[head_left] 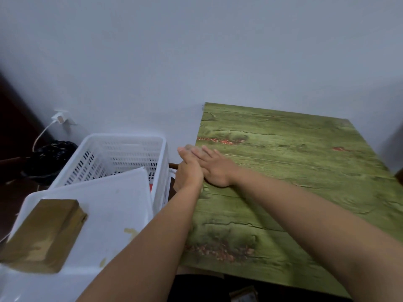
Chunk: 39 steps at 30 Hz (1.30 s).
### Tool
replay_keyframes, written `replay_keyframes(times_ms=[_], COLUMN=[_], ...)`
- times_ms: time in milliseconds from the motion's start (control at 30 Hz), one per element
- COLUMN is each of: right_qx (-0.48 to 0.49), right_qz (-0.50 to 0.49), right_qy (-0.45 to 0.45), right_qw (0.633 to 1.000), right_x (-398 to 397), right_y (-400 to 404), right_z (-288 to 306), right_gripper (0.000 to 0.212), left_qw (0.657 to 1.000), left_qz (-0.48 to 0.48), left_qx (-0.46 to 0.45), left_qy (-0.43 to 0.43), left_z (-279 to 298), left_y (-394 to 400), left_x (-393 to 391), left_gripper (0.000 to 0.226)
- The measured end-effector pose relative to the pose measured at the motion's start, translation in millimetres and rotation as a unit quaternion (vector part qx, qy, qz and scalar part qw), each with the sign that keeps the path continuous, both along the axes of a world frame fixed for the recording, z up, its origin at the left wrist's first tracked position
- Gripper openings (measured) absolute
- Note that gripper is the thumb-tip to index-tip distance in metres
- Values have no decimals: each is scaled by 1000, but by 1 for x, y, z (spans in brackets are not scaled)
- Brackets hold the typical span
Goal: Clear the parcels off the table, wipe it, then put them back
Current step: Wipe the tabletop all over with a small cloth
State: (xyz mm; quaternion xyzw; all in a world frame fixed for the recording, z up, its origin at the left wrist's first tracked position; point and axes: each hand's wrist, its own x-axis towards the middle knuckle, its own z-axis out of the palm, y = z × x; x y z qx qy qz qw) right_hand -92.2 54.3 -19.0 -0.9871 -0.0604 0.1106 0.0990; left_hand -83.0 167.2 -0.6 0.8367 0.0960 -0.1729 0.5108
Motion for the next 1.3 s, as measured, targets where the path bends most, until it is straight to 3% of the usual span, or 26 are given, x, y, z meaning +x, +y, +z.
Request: replay_keyframes(times_ms=[167,367,567,733,800,867,933,1067,1133,1300], right_qx=[-24,-12,-22,9,0,-16,-24,1,1,-8], right_qz=[-186,-12,-222,-22,-49,-159,-204,-54,-31,-225], right_qy=[4,10,9,-4,-4,8,11,11,11,0], right_qw=[982,1000,975,1000,999,987,979,998,999,974], right_x=[19,-1,6,-15,-9,-1,1,-17,-19,-9], right_y=[-42,-4,-50,-19,-44,-67,-62,-21,-34,-70], right_z=[0,-4,-4,-4,-2,-1,-3,-4,-2,-5], right_gripper=[56,56,58,54,54,56,57,56,56,57], left_qw=[1000,998,988,983,980,975,972,971,969,959], left_qz=[-3,-16,-37,-51,-51,-48,-47,-58,-66,-73], left_qx=[17,49,108,104,118,136,142,147,151,169], left_qy=[-9,-38,-105,-141,-153,-170,-180,-177,-184,-214], left_z=[0,-1,-8,-17,-18,-18,-18,-20,-19,-17], left_y=[0,-5,-10,-13,-14,-15,-16,-17,-18,-18], left_x=[-2,-3,-12,-10,-11,-12,-13,-11,-15,-17], left_gripper=[89,88,82,73,73,75,76,70,70,72])
